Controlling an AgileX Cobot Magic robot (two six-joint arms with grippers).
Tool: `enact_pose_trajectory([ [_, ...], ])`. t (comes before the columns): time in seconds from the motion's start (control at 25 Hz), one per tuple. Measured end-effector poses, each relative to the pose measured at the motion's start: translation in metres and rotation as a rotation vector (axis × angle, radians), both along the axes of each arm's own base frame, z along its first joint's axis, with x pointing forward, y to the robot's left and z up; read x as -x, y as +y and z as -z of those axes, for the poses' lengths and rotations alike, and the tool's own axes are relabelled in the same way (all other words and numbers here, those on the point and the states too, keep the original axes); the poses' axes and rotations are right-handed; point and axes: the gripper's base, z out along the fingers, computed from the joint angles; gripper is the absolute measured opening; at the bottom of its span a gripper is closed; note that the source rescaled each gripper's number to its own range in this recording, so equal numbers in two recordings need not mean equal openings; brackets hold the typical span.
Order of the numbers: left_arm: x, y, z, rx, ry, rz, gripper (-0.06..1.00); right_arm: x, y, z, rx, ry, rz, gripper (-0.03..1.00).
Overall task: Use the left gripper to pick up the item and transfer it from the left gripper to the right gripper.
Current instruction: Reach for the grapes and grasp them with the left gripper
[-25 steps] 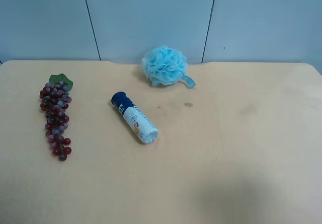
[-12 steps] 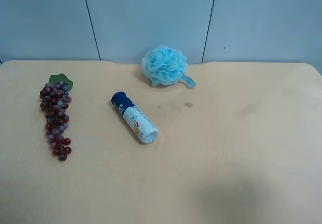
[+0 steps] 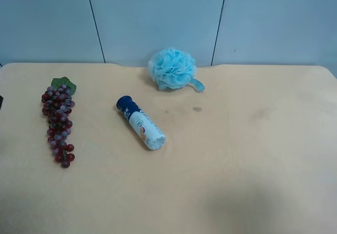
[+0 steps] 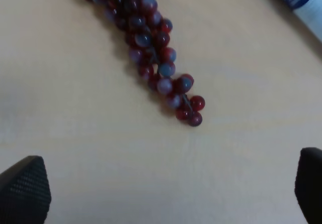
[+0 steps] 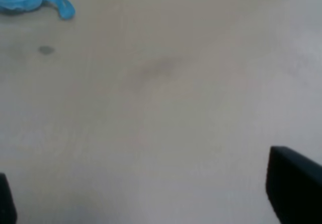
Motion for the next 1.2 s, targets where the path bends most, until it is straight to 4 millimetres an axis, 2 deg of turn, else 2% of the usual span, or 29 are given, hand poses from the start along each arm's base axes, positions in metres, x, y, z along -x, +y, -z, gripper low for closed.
enact_pose_trajectory([
  [0.28, -0.044, -0.016, 0.036, 0.008, 0.129, -0.020, 1.00, 0.000, 0.000, 0.000, 0.000, 0.000, 0.000, 1.00],
  [0.68, -0.088, -0.046, 0.101, 0.006, 0.291, -0.105, 1.00, 0.000, 0.000, 0.000, 0.000, 0.000, 0.000, 1.00],
  [0.84, -0.103, -0.050, 0.125, 0.015, 0.308, -0.123, 1.00, 0.000, 0.000, 0.000, 0.000, 0.000, 0.000, 1.00],
  [1.2, -0.123, -0.053, 0.164, -0.001, 0.302, -0.139, 1.00, 0.000, 0.000, 0.000, 0.000, 0.000, 0.000, 1.00],
])
